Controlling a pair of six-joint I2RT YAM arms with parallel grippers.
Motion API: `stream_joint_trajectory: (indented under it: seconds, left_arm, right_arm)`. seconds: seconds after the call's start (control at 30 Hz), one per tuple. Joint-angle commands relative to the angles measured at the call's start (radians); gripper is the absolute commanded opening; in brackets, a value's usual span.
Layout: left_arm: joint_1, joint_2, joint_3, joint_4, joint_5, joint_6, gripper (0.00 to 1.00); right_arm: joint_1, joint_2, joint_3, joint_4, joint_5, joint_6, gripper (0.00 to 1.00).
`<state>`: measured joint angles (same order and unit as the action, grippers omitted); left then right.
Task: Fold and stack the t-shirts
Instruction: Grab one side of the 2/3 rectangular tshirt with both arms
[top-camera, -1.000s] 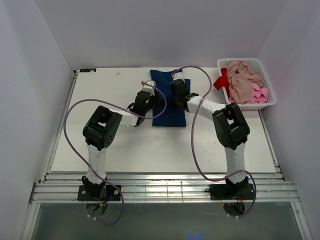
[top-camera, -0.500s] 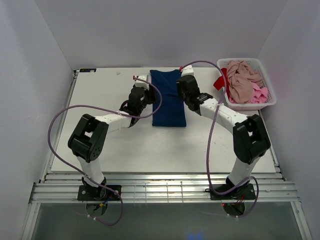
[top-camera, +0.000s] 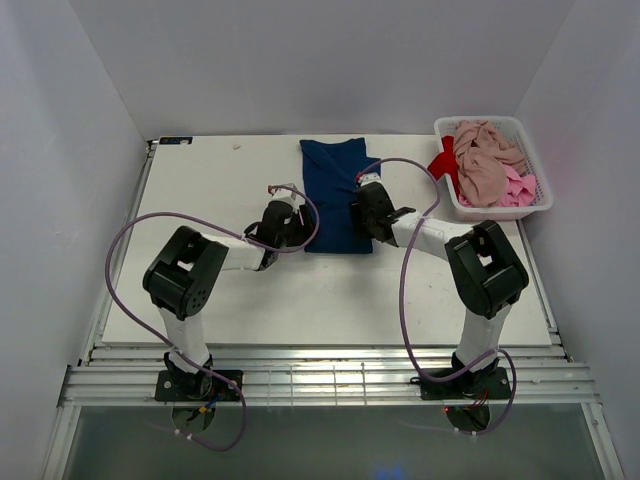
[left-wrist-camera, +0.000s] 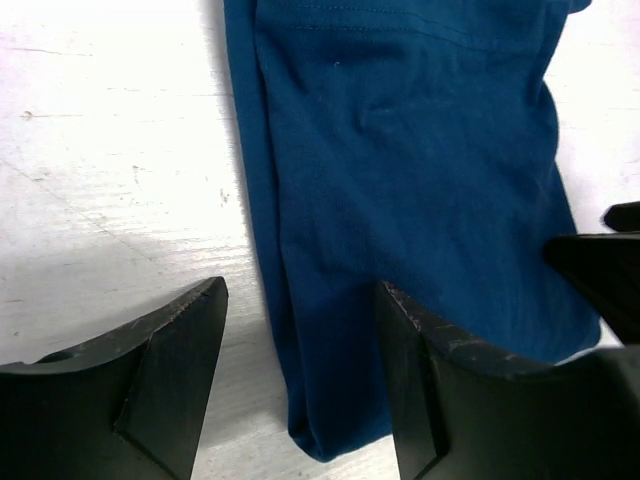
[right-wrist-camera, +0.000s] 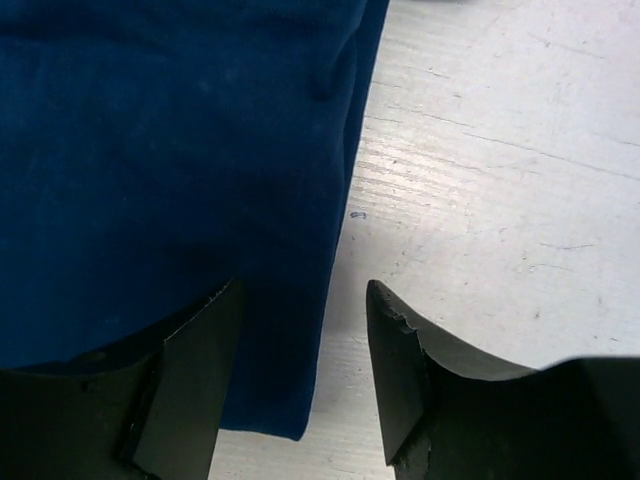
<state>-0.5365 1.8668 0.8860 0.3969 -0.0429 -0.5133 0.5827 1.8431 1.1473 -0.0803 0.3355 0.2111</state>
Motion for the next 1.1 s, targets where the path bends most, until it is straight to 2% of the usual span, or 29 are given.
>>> stream_joint_trajectory:
  seconds: [0.0, 0.07, 0.1, 0.37, 0.87, 1.0, 1.07]
  left_arm:
    - [0.000, -0.001, -0.015, -0.013, 0.076, -0.063, 0.72]
    - [0.000, 0.003, -0.022, -0.013, 0.086, -0.079, 0.72]
    - [0.000, 0.008, -0.025, -0.013, 0.089, -0.082, 0.80]
    - [-0.002, 0.005, -0.068, -0.010, 0.112, -0.096, 0.80]
    - [-0.023, -0.009, -0.151, -0.033, 0.095, -0.106, 0.73]
    - [-0.043, 0.000, -0.150, -0.047, 0.084, -0.103, 0.70]
    - [-0.051, 0.012, -0.148, -0.052, 0.078, -0.100, 0.63]
  right_arm:
    - [-0.003, -0.009, -0.023, 0.034, -0.035, 0.037, 0.59]
    - [-0.003, -0.002, -0.037, 0.039, -0.056, 0.048, 0.59]
    - [-0.003, 0.002, -0.040, 0.040, -0.064, 0.053, 0.59]
    - [-0.003, -0.002, -0.118, 0.065, -0.102, 0.103, 0.59]
    - [-0.001, -0.025, -0.184, 0.054, -0.127, 0.142, 0.57]
    - [0.003, -0.033, -0.201, 0.047, -0.135, 0.152, 0.52]
    - [0.009, -0.031, -0.211, 0.048, -0.139, 0.155, 0.47]
